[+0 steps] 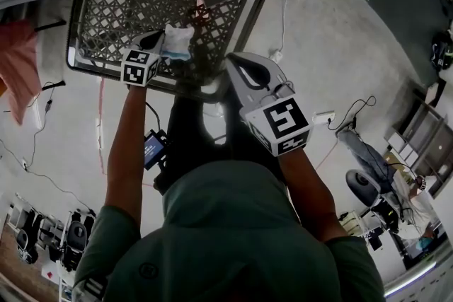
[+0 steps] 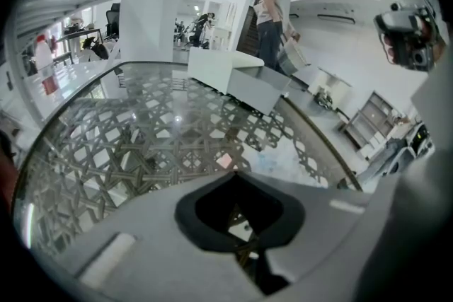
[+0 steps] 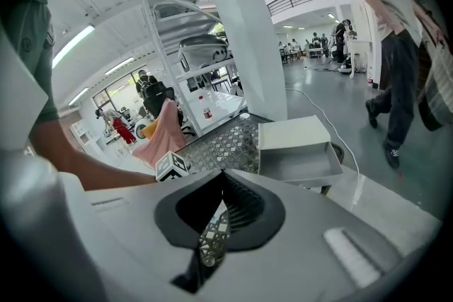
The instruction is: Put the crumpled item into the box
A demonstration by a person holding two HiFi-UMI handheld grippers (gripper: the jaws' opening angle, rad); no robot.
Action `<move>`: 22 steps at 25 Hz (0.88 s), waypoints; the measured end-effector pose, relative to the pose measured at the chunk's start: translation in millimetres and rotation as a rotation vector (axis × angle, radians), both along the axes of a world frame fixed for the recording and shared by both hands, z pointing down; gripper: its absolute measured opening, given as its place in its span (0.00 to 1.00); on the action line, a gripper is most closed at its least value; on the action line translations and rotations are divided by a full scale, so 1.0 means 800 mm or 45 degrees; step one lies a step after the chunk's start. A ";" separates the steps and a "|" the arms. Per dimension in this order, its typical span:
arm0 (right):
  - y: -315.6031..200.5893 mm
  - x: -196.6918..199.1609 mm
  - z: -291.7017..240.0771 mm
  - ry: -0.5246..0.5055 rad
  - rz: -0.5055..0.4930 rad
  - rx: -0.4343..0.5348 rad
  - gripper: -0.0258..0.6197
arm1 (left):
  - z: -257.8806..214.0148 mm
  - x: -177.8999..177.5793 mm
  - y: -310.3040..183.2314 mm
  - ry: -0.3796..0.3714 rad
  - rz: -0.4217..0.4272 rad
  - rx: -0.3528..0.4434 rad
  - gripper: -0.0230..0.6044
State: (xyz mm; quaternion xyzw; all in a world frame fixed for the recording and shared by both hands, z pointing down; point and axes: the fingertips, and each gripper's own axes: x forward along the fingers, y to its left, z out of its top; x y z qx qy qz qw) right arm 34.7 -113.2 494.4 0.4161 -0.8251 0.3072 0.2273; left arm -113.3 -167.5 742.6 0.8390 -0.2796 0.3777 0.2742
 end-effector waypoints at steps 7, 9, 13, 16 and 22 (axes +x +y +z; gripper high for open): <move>0.002 0.005 0.009 0.005 0.007 -0.018 0.05 | 0.002 0.004 -0.002 0.004 -0.003 -0.002 0.04; 0.002 0.005 0.009 0.006 0.008 -0.020 0.05 | 0.000 0.004 -0.002 0.007 -0.004 0.001 0.04; 0.002 0.004 0.007 0.006 0.010 -0.019 0.05 | -0.002 0.011 -0.002 0.042 -0.006 -0.014 0.05; 0.004 0.006 0.006 0.009 0.012 -0.021 0.05 | -0.003 0.017 -0.002 0.048 0.000 -0.015 0.07; 0.011 0.001 0.012 0.008 0.009 -0.032 0.05 | -0.001 0.014 0.000 0.023 0.016 -0.012 0.04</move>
